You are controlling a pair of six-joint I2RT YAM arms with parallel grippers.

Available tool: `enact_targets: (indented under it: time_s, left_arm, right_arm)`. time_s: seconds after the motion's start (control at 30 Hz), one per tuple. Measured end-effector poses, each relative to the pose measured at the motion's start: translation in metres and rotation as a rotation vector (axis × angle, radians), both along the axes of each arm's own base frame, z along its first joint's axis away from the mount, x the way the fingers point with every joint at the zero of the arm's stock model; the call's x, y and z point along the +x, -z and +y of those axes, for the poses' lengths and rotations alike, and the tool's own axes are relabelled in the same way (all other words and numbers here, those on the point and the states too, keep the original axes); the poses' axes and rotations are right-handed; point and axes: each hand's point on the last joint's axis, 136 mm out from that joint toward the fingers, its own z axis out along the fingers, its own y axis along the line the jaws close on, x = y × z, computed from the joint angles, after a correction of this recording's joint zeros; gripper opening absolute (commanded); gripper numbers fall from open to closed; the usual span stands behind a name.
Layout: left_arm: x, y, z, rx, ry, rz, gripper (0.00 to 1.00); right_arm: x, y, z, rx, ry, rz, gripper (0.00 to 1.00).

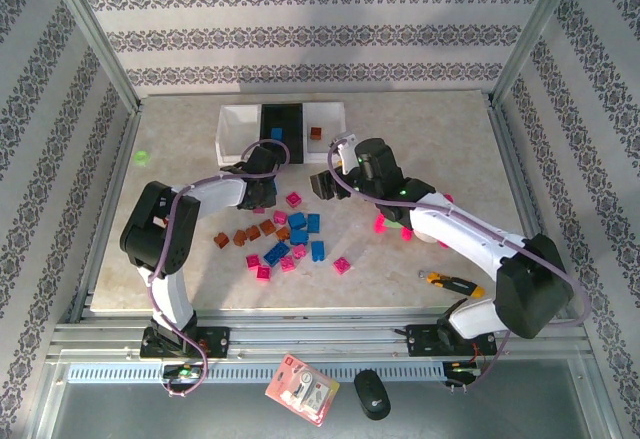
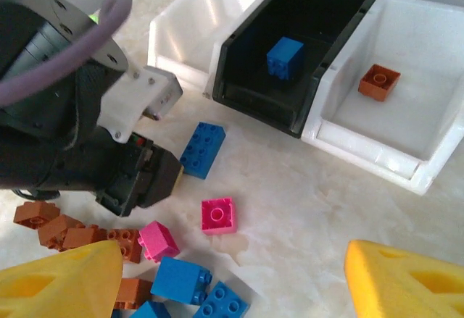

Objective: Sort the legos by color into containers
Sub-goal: Pick up the lego from the center of the table.

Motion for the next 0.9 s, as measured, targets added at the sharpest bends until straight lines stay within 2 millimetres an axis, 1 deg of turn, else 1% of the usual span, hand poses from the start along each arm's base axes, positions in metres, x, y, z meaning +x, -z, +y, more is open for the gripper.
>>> enact_targets:
  time_s: [0.1,0.23,0.33,0.43,0.53,0.63,0.7,0.8,0.9]
  left_arm:
    - [0.001,-0.001,-0.001,-0.006,0.004,-0.001,0.26]
    - [0.000,-0.007,-0.001,-0.007,0.004,-0.007,0.24]
    - [0.004,-0.023,-0.002,-0.011,0.007,-0.031,0.24]
    - [0.017,-0.048,-0.003,-0.016,0.011,-0.089,0.24]
    - [0.038,-0.077,0.002,-0.020,0.001,-0.162,0.24]
    - [0.059,-0.099,0.018,-0.016,-0.021,-0.218,0.24]
    - [0.078,-0.114,0.032,-0.002,-0.041,-0.255,0.24]
    - [0.109,-0.127,0.047,0.021,-0.061,-0.298,0.24]
    - [0.137,-0.127,0.060,0.042,-0.070,-0.314,0.25]
  right_arm:
    - [-0.004,0.001,0.002,-0.003,-0.009,0.006,0.82]
    - [-0.013,-0.005,0.011,0.005,-0.036,-0.003,0.82]
    - [-0.022,-0.006,0.020,0.007,-0.065,-0.005,0.83]
    - [-0.027,-0.007,0.027,0.013,-0.083,-0.005,0.83]
    - [-0.029,-0.010,0.033,0.034,-0.089,-0.009,0.83]
    - [-0.027,-0.010,0.040,0.046,-0.097,-0.012,0.83]
    - [-0.026,-0.010,0.045,0.052,-0.102,-0.013,0.83]
    - [-0.025,-0.009,0.047,0.053,-0.105,-0.009,0.83]
    - [-0.024,-0.008,0.047,0.057,-0.102,-0.005,0.83]
